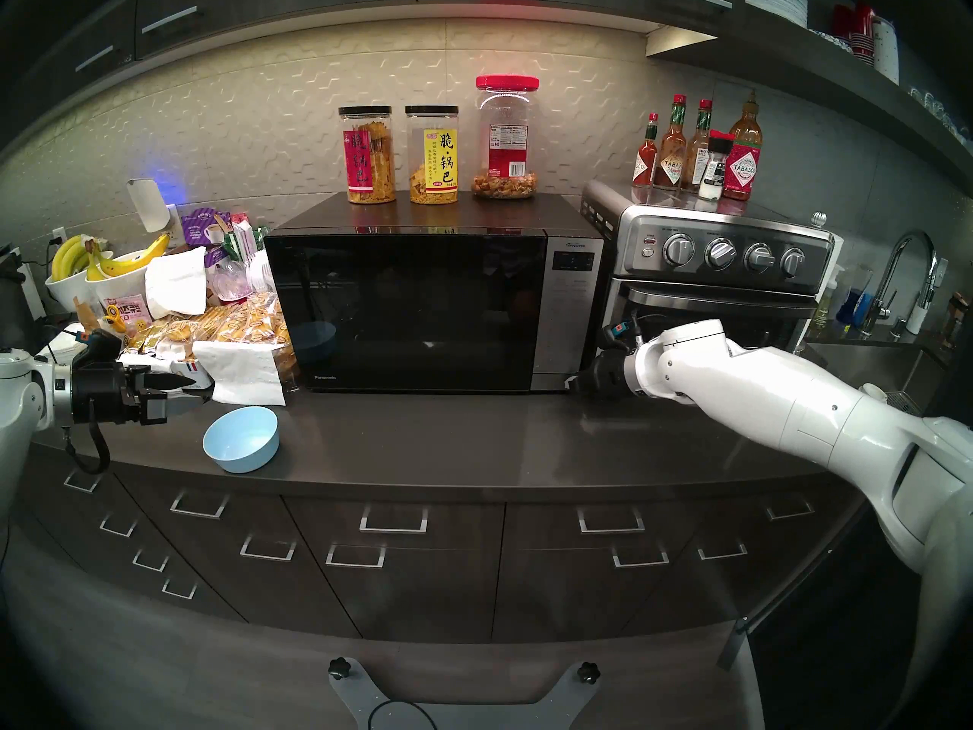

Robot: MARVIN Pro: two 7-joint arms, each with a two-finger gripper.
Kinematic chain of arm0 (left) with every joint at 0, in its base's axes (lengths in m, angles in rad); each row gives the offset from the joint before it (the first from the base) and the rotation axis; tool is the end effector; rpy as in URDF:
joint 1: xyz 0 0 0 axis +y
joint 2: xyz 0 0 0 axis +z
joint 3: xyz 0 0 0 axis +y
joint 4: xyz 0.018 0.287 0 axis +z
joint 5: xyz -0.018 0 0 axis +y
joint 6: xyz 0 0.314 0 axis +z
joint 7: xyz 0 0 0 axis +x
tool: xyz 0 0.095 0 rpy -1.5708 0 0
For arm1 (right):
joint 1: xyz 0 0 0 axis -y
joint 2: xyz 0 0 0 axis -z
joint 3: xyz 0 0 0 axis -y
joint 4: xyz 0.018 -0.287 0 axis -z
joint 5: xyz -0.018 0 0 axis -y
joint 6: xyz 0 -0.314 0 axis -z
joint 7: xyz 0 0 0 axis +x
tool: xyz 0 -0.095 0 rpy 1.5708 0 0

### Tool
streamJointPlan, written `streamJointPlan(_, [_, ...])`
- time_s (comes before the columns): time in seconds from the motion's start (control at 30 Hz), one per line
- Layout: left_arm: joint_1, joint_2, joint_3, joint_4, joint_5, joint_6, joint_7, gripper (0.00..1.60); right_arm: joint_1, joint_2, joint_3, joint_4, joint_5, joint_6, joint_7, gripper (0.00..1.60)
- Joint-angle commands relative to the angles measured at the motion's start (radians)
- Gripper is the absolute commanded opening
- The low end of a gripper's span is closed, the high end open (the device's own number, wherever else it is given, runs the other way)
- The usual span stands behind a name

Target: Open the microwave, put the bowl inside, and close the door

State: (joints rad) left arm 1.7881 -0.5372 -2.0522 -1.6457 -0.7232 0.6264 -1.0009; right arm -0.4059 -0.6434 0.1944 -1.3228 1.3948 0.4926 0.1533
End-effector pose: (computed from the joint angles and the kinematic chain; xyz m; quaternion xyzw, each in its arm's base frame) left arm 0.3491 0.2649 -0.1179 0.8171 -0.2415 0.4761 0.2179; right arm 0.5255 -0.0758 -0.1912 -0.8769 -0.1994 -0.4064 0.1615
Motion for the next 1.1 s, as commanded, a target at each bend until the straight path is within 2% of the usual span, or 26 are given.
streamJointPlan(0.0, [-0.006,0.004,-0.016,-0.006,-0.002,0.000,0.001,1.60,0.002,-0.014,0.026,-0.024,0.013,-0.046,-0.027,0.00])
streamJointPlan(0.47, [-0.007,0.004,-0.015,-0.006,-0.002,0.000,0.001,1.60,-0.018,-0.015,0.043,-0.057,0.036,-0.091,-0.097,0.00])
streamJointPlan(1.07, [-0.007,0.005,-0.015,-0.006,-0.002,0.000,0.000,1.60,-0.025,-0.058,0.041,-0.017,0.027,-0.128,-0.108,0.00])
